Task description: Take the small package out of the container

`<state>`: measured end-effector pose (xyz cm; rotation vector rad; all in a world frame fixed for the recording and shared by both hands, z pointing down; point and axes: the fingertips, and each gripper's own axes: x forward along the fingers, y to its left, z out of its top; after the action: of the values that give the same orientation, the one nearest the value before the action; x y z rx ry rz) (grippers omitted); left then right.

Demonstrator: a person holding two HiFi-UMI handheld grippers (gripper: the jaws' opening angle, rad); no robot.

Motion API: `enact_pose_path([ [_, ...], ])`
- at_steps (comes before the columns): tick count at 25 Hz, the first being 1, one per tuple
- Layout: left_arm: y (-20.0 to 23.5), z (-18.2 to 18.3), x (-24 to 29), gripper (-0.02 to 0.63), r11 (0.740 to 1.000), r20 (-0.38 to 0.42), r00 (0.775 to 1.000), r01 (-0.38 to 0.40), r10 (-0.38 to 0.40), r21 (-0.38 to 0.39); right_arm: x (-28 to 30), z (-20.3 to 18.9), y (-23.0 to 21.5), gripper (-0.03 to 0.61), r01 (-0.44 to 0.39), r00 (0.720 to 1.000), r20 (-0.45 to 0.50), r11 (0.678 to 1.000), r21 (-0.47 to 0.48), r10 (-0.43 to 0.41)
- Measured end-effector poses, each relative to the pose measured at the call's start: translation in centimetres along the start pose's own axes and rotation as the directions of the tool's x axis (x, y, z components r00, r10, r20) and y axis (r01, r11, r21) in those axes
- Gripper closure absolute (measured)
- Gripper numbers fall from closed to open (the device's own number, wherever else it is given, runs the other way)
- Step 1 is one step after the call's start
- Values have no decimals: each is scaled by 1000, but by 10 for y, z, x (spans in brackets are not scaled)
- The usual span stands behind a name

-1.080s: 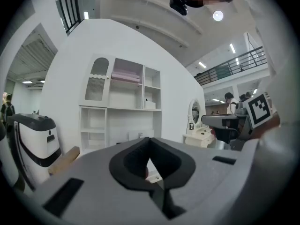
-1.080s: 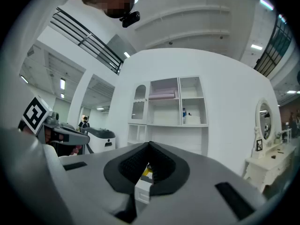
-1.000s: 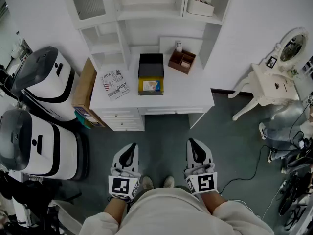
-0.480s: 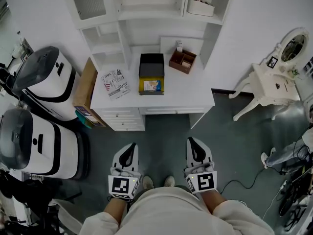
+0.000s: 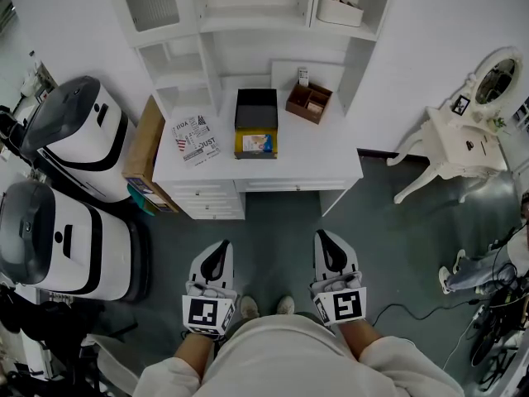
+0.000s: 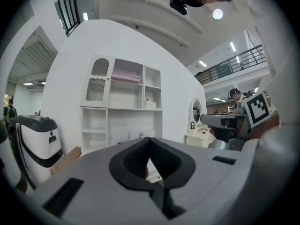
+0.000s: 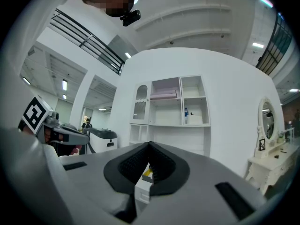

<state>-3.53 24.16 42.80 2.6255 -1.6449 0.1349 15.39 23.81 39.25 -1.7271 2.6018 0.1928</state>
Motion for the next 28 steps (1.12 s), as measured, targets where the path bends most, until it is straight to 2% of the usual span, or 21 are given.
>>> enact_pose_path([
  [3, -1, -2, 0, 606, 1000, -3, 1000, -1, 1, -1, 0, -2, 3, 544, -36, 999, 5, 999, 30, 36],
  [4, -1, -2, 1, 606, 1000, -3, 1000, 0, 0, 0, 1, -4, 5, 443, -57, 998, 2, 997, 44, 57],
  [5, -2, -2, 1, 606, 1000, -4, 1000, 1, -1, 1, 2, -6, 6, 288, -74, 997, -4, 996, 56, 75],
  [10, -5, -5, 3, 606, 1000, -14, 1000, 1, -1, -3, 0, 1, -1, 141, -68, 997, 30, 997, 47, 67],
  [18, -12, -7, 5, 606, 1000, -21, 1000, -15, 16, 12, -8, -2, -12, 132, -85, 996, 32, 996, 35, 84],
  [28, -18, -22, 3, 606, 995, -47, 994, -95, 96, 21, -5, -10, -32, 133, -137, 989, 53, 990, 24, 136],
])
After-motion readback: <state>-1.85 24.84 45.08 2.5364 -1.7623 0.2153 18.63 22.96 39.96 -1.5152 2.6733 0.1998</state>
